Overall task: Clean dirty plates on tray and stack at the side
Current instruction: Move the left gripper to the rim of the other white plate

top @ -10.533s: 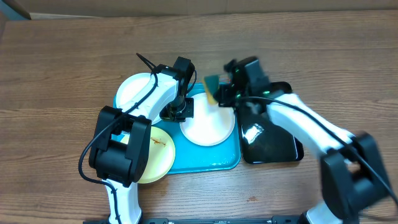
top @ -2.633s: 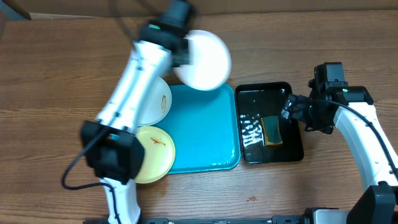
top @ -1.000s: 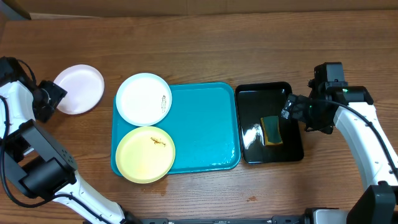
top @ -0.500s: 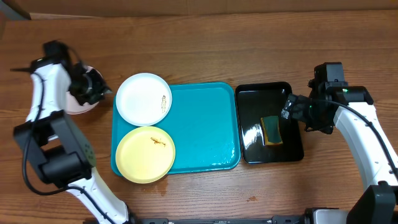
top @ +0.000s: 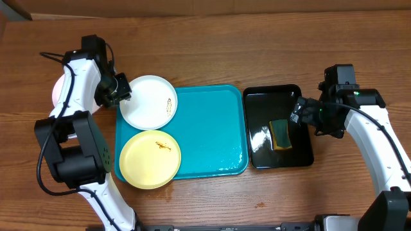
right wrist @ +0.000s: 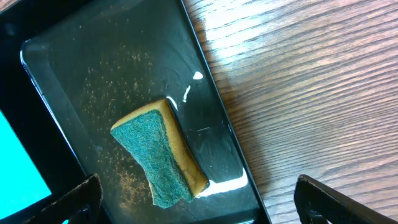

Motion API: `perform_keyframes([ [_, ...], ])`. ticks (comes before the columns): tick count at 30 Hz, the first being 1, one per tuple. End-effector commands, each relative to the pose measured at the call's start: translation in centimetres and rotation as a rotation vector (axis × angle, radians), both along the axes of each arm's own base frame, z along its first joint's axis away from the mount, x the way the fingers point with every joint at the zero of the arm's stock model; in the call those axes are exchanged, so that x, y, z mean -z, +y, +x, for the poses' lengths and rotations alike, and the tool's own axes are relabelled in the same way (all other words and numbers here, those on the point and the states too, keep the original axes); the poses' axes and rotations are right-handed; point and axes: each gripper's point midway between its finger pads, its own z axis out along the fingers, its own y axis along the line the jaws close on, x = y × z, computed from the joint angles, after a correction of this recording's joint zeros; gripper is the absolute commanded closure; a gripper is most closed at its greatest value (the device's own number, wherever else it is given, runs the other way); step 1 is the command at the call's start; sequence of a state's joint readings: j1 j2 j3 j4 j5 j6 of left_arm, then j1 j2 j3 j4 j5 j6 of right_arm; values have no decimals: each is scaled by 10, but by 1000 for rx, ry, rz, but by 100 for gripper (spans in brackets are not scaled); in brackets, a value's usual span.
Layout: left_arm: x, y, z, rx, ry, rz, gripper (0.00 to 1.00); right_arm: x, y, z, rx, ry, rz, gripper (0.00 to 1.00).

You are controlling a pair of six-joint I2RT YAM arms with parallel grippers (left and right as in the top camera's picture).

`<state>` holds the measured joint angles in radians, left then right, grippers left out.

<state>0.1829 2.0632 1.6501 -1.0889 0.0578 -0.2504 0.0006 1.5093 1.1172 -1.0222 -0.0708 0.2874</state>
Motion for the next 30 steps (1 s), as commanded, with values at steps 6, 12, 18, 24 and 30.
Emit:
perform_keyframes([
  [6, 0, 8, 0, 37, 2, 36, 61, 3, -2, -1, 1, 8, -6, 0],
  [12, 8, 8, -1, 37, 0, 36, 61, 3, -2, -1, 1, 8, -6, 0],
  [18, 19, 7, -5, 37, 6, 34, 61, 3, -2, -1, 1, 8, -6, 0],
  [24, 33, 6, -10, 36, 12, 31, 60, 3, -2, -1, 1, 8, -6, 0],
  [30, 34, -8, -9, 42, -2, -46, 69, 3, -2, -1, 1, 8, -6, 0],
])
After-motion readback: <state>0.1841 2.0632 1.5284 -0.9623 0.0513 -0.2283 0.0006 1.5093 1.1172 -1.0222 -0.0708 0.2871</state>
